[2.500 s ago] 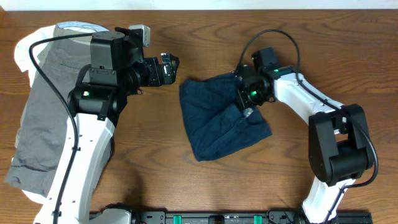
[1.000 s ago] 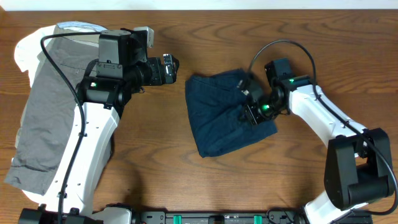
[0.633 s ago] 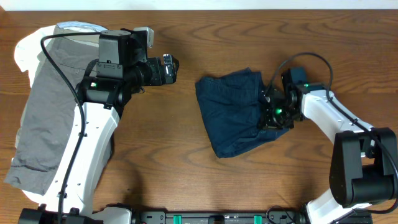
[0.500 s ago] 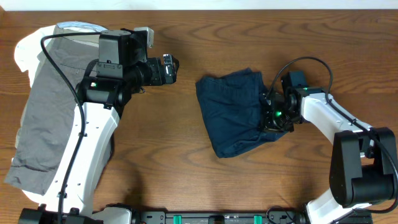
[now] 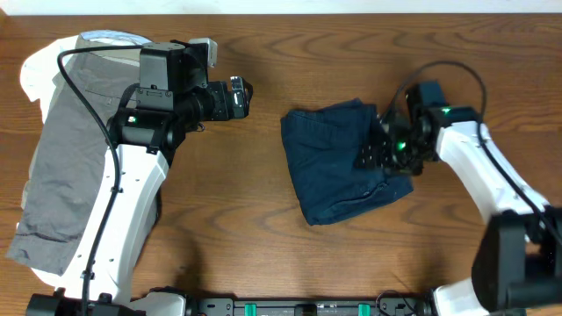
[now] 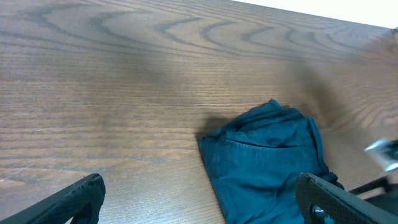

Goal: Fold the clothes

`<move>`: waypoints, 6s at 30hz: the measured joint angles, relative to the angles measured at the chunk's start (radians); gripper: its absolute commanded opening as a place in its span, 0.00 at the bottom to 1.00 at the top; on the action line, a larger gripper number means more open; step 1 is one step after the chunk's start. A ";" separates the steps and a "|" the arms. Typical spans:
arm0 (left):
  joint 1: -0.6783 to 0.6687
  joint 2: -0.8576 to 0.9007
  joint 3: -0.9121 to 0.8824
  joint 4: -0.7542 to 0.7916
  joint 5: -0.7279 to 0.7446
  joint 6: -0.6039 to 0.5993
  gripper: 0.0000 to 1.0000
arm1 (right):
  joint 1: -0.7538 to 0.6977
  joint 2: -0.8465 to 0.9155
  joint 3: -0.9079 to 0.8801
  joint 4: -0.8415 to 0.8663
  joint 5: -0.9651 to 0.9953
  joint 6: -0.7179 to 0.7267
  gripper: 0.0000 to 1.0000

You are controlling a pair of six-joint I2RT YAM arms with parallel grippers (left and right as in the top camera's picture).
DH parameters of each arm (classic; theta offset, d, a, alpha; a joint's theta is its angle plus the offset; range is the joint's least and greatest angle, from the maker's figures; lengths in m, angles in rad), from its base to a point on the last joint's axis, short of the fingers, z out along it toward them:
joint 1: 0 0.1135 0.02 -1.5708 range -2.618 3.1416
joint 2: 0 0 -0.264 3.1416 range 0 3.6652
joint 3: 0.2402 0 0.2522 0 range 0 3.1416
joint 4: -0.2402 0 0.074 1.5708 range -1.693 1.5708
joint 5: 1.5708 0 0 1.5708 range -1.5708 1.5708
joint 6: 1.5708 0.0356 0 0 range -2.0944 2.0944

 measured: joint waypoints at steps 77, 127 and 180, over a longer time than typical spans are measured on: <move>0.000 0.000 0.000 0.000 -0.045 0.015 0.98 | -0.390 0.384 0.029 0.864 0.624 1.200 0.13; 0.000 0.045 0.000 -0.001 -0.048 0.015 0.98 | -0.380 -0.076 0.022 0.996 0.418 0.369 0.99; 0.000 0.045 0.000 -0.011 -0.049 0.015 0.98 | -0.077 -1.002 -0.289 0.594 0.371 -0.094 0.99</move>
